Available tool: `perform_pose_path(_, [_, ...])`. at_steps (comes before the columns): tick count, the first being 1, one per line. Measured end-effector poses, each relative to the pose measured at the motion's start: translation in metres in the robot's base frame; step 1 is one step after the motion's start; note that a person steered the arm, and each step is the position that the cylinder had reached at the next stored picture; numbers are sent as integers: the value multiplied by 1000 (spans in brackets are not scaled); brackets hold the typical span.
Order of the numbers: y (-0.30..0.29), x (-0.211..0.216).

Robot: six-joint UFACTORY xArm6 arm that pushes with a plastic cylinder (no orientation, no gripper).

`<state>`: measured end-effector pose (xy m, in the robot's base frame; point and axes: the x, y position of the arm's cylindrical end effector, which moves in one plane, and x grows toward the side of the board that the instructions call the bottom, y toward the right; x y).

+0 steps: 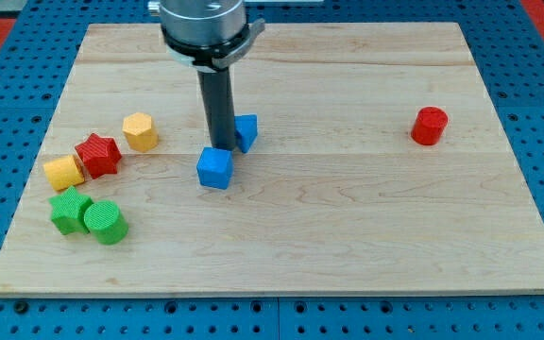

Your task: Keep the blue triangle close to the red circle

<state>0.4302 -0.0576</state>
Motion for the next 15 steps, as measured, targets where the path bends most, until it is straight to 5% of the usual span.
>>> perform_pose_path(1, [-53,-16])
perform_pose_path(3, [43,-44])
perform_pose_path(5, [-43,-18])
perform_pose_path(7, [54,-35])
perform_pose_path(10, [43,17])
perform_pose_path(15, [214,56])
